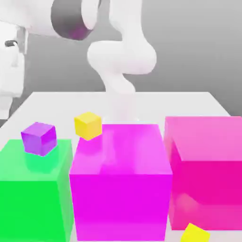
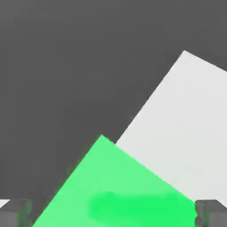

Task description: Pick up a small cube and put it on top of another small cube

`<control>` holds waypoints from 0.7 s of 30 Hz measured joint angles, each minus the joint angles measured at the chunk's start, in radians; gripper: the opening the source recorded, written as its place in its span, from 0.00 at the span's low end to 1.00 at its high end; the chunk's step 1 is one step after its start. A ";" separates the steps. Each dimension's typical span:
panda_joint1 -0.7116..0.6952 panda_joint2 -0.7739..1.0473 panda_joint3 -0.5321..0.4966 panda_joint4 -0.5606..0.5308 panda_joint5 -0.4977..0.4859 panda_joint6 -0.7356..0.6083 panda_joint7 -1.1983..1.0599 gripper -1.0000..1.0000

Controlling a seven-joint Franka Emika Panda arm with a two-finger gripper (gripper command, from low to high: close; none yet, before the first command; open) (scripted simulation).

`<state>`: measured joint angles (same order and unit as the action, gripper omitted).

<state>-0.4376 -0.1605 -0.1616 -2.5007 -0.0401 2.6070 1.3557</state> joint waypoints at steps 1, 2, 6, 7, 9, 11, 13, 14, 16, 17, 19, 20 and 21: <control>-0.017 0.036 -0.016 -0.011 0.006 0.017 0.025 0.50; -0.041 0.073 -0.033 -0.023 0.015 0.035 0.049 0.50; -0.145 0.221 -0.074 -0.068 0.079 0.104 0.122 0.50; -0.161 0.259 -0.080 -0.079 0.103 0.121 0.135 0.50; -0.187 0.334 -0.077 -0.089 0.155 0.162 0.136 0.50; -0.214 0.407 -0.048 -0.081 0.204 0.215 0.111 0.50; -0.248 0.479 -0.007 -0.068 0.244 0.272 0.083 0.50; -0.265 0.512 0.013 -0.062 0.259 0.299 0.071 0.00; -0.265 0.512 0.013 -0.061 0.259 0.299 0.071 0.00; -0.265 0.512 0.013 -0.061 0.258 0.299 0.072 0.00; -0.265 0.512 0.013 -0.061 0.257 0.300 0.073 0.00; -0.274 0.529 0.023 -0.058 0.265 0.313 0.067 0.00; -0.270 0.519 0.018 -0.060 0.260 0.305 0.071 0.00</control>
<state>-0.7077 0.3586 -0.1433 -2.5610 0.2196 2.9124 1.4269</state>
